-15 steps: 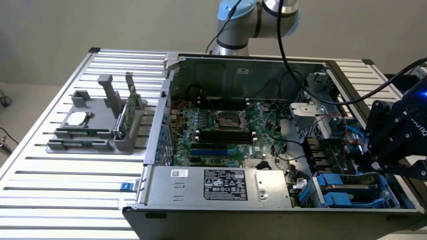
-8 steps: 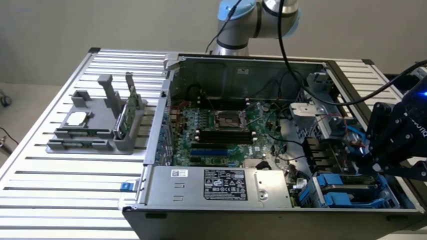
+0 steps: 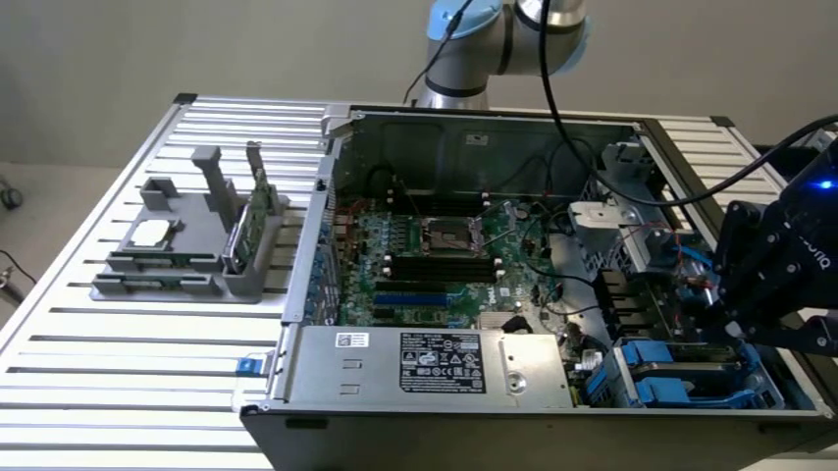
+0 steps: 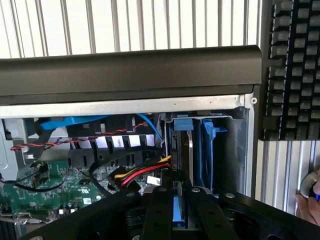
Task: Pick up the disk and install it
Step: 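Insert the first disk wire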
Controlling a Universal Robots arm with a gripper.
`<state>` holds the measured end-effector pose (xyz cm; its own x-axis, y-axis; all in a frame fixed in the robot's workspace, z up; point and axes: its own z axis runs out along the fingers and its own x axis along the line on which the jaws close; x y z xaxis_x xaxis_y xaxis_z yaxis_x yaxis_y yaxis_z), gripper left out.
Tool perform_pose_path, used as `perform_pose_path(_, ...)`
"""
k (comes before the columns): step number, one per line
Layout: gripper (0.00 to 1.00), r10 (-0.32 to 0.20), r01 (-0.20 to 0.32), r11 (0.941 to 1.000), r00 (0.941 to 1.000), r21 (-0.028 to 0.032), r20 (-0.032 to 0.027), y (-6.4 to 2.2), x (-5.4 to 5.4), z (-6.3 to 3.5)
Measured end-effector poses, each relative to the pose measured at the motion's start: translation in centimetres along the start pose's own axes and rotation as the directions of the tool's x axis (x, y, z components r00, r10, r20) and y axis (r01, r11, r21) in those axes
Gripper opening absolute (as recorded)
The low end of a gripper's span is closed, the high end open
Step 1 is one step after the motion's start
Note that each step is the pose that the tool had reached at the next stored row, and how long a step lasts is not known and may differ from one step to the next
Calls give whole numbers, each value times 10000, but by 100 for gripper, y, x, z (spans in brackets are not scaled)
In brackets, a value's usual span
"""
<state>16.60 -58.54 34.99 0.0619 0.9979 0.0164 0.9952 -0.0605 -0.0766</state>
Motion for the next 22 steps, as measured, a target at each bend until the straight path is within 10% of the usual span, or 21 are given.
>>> perform_pose_path(22,16,-11,9,9988,10000,-493,-26,-37,-2,43)
